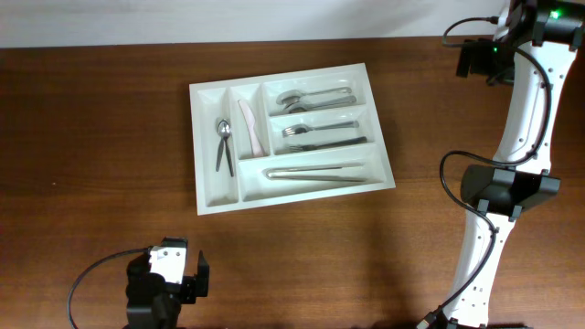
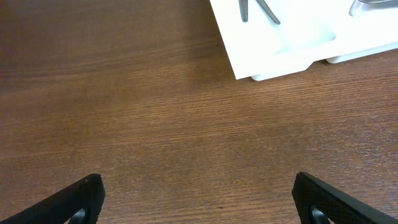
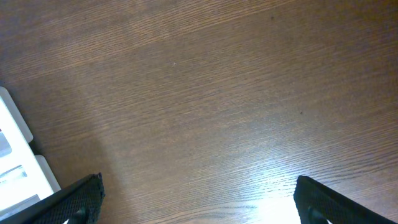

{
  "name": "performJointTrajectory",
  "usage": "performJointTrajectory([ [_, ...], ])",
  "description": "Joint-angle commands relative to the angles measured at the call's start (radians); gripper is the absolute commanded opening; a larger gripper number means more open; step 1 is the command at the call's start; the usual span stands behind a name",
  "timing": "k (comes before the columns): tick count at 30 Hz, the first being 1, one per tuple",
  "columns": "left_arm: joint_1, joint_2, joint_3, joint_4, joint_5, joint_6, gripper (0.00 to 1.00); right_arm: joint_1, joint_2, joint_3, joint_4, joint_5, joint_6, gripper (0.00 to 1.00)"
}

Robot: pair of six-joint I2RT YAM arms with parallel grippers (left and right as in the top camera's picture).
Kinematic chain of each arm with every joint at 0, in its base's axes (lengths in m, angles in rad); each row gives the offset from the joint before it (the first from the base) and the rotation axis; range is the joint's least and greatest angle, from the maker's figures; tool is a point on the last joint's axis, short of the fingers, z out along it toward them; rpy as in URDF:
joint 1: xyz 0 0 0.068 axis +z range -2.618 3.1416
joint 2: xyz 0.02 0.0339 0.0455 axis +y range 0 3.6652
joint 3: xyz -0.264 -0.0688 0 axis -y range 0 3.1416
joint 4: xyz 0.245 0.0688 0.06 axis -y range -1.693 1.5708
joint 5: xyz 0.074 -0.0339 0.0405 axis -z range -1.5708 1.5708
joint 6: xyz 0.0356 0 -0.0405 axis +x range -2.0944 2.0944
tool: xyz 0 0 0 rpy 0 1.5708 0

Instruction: Pack container

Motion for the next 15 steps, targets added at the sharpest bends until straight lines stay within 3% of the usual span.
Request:
performJointTrajectory([
  [1, -0.005, -0.011, -0.012, 0.002, 0.004, 0.013, 0.99, -0.001, -0.010, -0.004, -0.006, 0.008, -0.010, 0.99],
  [15, -0.005, -0.011, -0.012, 0.002, 0.004, 0.013, 0.99, -0.003, -0.010, -0.004, 0.006, 0.016, -0.010, 0.99],
])
